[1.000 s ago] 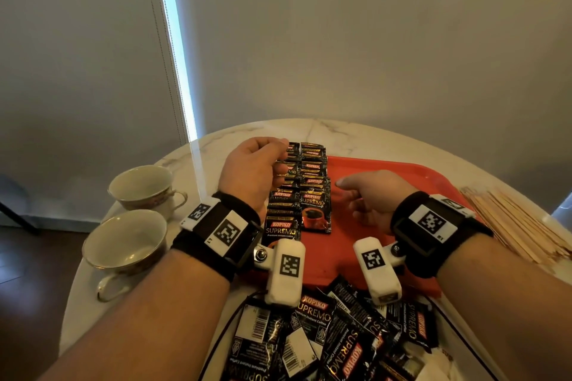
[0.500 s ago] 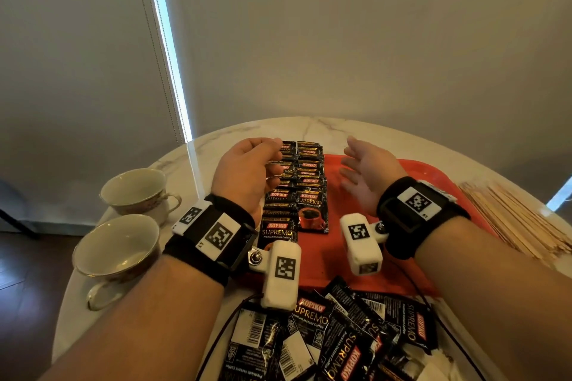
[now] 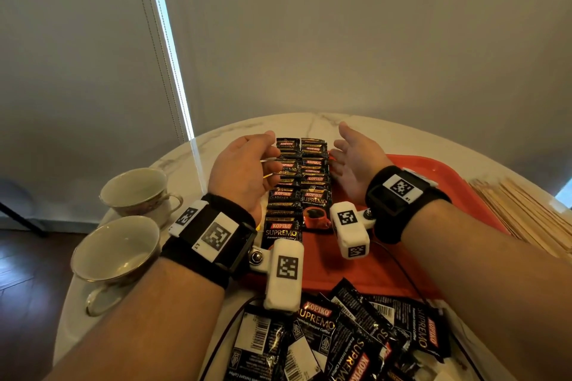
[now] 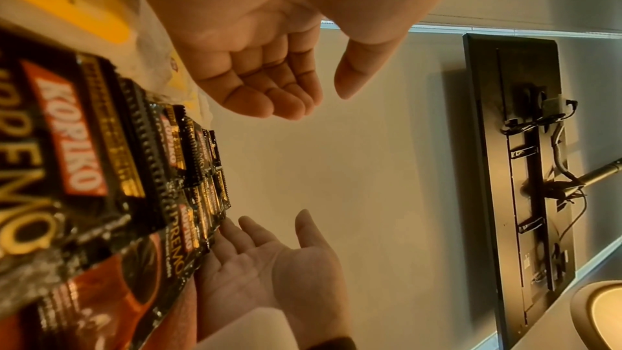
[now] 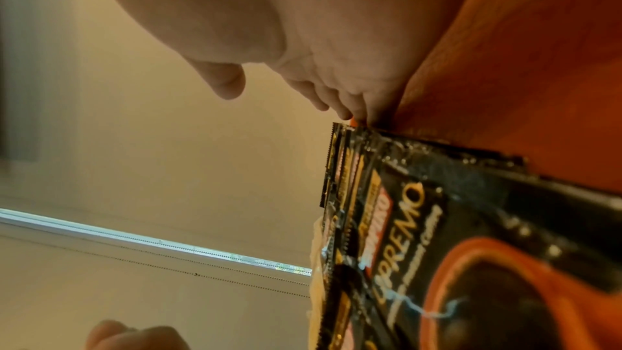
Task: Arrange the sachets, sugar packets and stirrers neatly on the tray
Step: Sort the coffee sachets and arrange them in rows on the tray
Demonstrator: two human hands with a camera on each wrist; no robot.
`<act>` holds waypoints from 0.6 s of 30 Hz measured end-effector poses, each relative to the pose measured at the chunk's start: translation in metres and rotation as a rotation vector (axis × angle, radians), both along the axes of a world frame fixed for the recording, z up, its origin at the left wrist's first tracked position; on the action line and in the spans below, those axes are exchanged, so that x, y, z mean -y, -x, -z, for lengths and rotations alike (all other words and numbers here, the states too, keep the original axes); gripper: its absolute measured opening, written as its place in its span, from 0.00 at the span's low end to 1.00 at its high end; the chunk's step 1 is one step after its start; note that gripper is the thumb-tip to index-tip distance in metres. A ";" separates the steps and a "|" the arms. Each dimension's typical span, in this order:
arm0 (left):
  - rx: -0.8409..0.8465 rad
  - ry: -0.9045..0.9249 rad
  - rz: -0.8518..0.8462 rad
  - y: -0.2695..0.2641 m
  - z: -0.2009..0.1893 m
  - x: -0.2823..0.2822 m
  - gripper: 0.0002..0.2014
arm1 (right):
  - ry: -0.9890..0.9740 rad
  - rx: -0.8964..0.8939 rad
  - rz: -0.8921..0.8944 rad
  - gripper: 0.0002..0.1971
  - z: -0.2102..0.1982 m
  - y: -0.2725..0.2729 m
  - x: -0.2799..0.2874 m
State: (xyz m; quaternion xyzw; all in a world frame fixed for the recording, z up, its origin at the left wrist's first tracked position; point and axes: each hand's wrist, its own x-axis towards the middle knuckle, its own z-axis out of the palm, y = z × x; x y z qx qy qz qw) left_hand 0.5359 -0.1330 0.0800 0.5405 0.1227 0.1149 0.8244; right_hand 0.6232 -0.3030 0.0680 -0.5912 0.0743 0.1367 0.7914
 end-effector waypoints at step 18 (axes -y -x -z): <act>0.030 0.021 0.036 0.028 -0.032 0.008 0.06 | 0.634 0.125 -0.176 0.17 -0.046 0.046 0.017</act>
